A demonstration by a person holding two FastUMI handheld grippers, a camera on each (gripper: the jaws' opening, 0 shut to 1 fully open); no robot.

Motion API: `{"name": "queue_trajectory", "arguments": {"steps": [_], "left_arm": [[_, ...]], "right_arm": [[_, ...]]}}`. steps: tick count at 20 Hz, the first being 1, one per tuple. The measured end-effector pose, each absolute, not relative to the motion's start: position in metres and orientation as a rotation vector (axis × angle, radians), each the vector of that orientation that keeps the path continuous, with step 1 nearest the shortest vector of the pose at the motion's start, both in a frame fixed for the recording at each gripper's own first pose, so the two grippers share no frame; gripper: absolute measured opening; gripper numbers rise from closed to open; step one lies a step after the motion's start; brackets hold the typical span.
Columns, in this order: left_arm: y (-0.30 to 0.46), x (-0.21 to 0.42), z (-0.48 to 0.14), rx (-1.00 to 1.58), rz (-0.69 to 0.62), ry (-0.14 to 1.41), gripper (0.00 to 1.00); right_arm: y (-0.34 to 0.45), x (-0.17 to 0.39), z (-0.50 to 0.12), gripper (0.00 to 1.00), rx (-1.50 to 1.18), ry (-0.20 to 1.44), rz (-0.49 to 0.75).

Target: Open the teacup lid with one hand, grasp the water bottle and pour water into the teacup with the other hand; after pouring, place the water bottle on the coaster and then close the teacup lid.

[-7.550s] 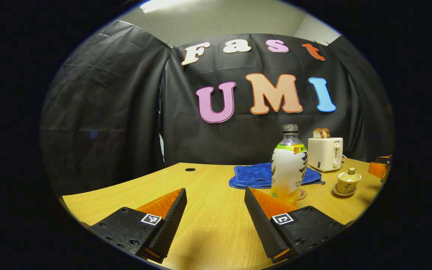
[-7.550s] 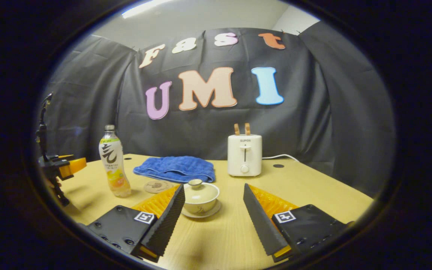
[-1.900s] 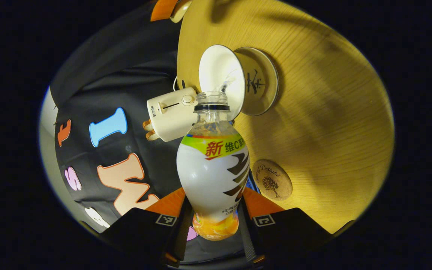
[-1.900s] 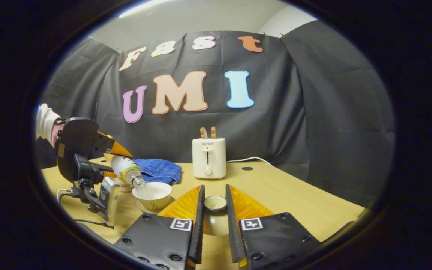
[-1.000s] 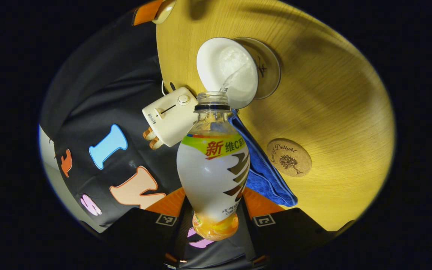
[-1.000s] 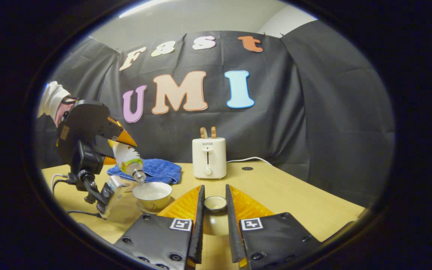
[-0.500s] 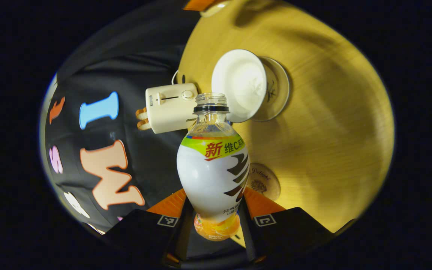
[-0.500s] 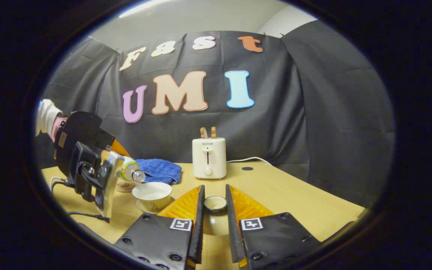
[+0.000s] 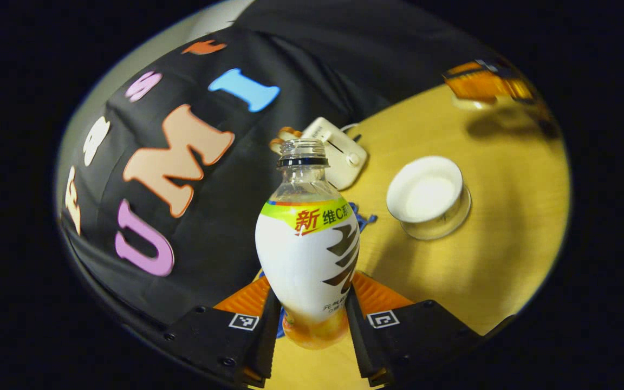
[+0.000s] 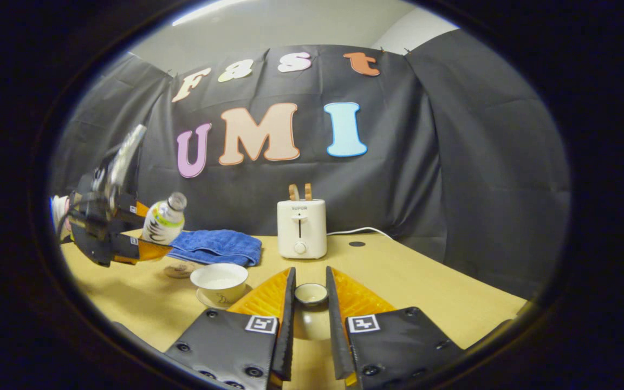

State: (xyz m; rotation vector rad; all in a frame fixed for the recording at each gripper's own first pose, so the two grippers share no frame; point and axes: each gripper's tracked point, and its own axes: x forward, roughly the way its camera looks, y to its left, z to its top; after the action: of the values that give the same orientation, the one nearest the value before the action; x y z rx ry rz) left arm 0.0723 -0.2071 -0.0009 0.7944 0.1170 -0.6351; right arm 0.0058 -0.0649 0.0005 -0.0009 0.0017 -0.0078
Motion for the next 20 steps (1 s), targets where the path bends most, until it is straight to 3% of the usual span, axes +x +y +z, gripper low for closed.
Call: {"name": "queue_trajectory", "arguments": {"steps": [5, 9, 20], "left_arm": [[-0.204, 0.083, 0.048, 0.259, -0.601, 0.035, 0.58], [-0.206, 0.098, 0.047, 0.024, -0.569, 0.036, 0.58], [-0.212, 0.133, -0.006, -0.037, -0.531, 0.154, 0.61]], "right_arm": [[-0.065, 0.006, 0.001, 0.32, -0.001, 0.001, -0.008], [-0.065, 0.006, 0.000, 0.32, -0.001, 0.000, -0.008], [-0.064, 0.008, 0.000, 0.32, -0.001, 0.000, -0.005]]}}
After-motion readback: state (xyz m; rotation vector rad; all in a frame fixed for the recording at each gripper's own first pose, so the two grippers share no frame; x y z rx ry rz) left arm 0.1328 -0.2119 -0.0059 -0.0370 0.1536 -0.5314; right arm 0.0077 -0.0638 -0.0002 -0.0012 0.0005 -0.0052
